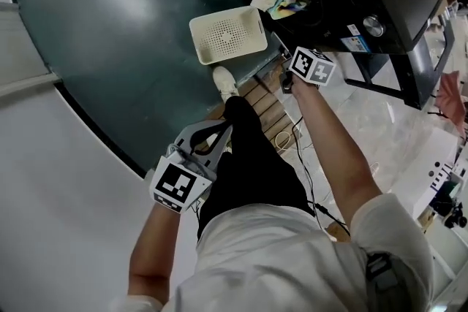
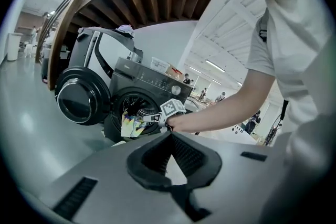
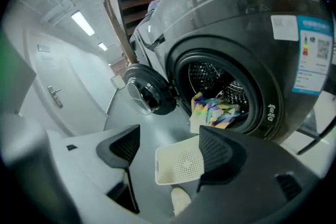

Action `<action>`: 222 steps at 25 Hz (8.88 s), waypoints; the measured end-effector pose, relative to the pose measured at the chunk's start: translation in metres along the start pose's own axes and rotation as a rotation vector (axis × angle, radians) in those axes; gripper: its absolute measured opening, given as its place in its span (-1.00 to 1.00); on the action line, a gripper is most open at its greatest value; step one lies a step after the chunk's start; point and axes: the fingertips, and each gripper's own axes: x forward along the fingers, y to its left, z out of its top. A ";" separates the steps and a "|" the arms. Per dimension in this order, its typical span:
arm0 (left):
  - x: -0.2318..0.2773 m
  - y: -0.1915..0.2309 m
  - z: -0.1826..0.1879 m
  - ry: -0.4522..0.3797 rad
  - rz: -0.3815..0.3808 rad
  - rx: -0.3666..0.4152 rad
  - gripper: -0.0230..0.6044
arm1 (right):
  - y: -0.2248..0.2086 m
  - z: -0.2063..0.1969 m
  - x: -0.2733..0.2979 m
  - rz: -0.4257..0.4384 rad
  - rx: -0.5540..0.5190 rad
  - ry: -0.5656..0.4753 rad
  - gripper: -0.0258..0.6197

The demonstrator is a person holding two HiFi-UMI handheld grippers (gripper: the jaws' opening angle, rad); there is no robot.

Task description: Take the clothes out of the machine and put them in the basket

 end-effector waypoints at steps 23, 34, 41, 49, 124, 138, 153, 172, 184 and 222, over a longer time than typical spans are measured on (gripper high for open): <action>0.142 0.117 0.006 0.064 -0.160 -0.005 -0.94 | -0.185 -0.006 0.211 -0.278 0.436 -0.014 0.58; 0.166 0.148 -0.015 0.070 -0.168 -0.062 -0.94 | -0.233 -0.009 0.274 -0.416 0.477 0.009 0.70; 0.174 0.161 -0.031 0.093 -0.176 -0.056 -0.94 | -0.246 -0.015 0.299 -0.440 0.430 0.052 0.70; 0.189 0.166 -0.029 0.093 -0.211 -0.050 -0.94 | -0.248 -0.015 0.301 -0.457 0.381 0.070 0.43; 0.002 0.053 -0.089 -0.056 0.045 -0.120 -0.94 | 0.119 -0.068 0.128 0.314 -0.457 0.098 -0.45; 0.037 0.110 -0.105 -0.036 0.065 -0.172 -0.94 | 0.061 -0.163 0.238 0.253 -0.478 0.277 -0.45; 0.068 0.172 -0.138 -0.004 0.076 -0.283 -0.94 | 0.017 -0.274 0.338 0.228 -0.540 0.552 -0.44; 0.072 0.173 -0.115 -0.022 0.053 -0.275 -0.94 | 0.004 -0.264 0.324 0.215 -0.537 0.610 -0.25; 0.026 0.087 -0.058 -0.056 0.028 -0.151 -0.94 | 0.069 -0.196 0.194 0.286 -0.539 0.470 -0.44; -0.159 -0.122 -0.001 -0.073 0.157 0.073 -0.94 | 0.271 -0.055 -0.286 0.629 -0.540 0.064 -0.90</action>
